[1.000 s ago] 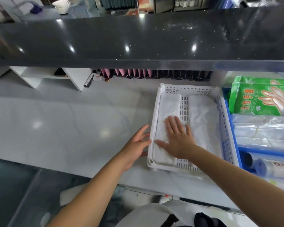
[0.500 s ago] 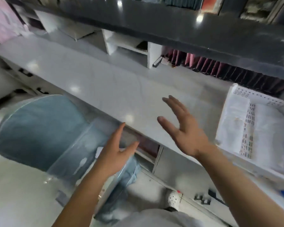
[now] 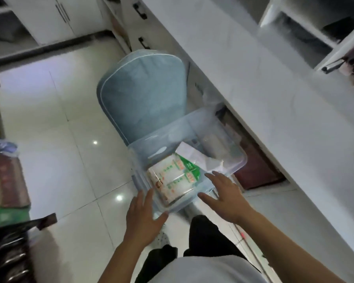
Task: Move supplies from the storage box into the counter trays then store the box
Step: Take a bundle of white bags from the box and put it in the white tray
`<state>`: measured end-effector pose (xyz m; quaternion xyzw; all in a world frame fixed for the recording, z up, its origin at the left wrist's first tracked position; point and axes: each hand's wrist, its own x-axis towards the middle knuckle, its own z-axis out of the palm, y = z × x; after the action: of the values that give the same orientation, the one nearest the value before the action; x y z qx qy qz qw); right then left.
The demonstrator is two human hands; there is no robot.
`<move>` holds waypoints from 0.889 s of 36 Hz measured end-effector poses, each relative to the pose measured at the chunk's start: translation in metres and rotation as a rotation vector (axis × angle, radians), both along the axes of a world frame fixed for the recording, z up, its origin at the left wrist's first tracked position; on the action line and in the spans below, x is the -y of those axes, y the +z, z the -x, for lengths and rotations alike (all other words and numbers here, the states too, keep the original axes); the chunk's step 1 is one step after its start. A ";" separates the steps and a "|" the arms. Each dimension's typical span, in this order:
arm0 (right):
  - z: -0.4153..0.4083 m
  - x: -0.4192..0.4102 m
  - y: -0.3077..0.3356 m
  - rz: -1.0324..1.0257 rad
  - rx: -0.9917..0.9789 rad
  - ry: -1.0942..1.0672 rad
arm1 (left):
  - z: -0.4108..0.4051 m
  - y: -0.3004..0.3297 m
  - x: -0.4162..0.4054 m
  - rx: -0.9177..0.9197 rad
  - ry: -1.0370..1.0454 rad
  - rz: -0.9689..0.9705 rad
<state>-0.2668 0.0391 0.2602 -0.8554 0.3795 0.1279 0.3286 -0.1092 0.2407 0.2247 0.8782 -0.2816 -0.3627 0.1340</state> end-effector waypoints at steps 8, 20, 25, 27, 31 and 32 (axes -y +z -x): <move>-0.070 0.088 -0.062 -0.039 -0.114 0.035 | -0.017 -0.028 0.019 -0.083 0.145 -0.112; -0.144 0.182 -0.257 -0.353 -0.500 -0.238 | -0.021 -0.100 0.096 -0.109 0.037 -0.241; -0.167 0.204 -0.310 -0.238 -0.532 -0.211 | -0.012 -0.134 0.125 -0.248 0.128 -0.238; -0.175 0.209 -0.330 -0.162 -0.586 -0.156 | -0.008 -0.147 0.133 -0.296 0.104 -0.267; -0.185 0.210 -0.362 -0.049 -0.638 -0.122 | -0.006 -0.163 0.138 -0.307 0.073 -0.314; -0.186 0.209 -0.366 -0.019 -0.647 -0.128 | -0.008 -0.165 0.138 -0.299 0.076 -0.321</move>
<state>-0.0812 -0.1698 -0.1060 -0.7418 0.5158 0.3757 0.2064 -0.1016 0.1025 0.0593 0.8347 -0.1637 -0.5238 0.0462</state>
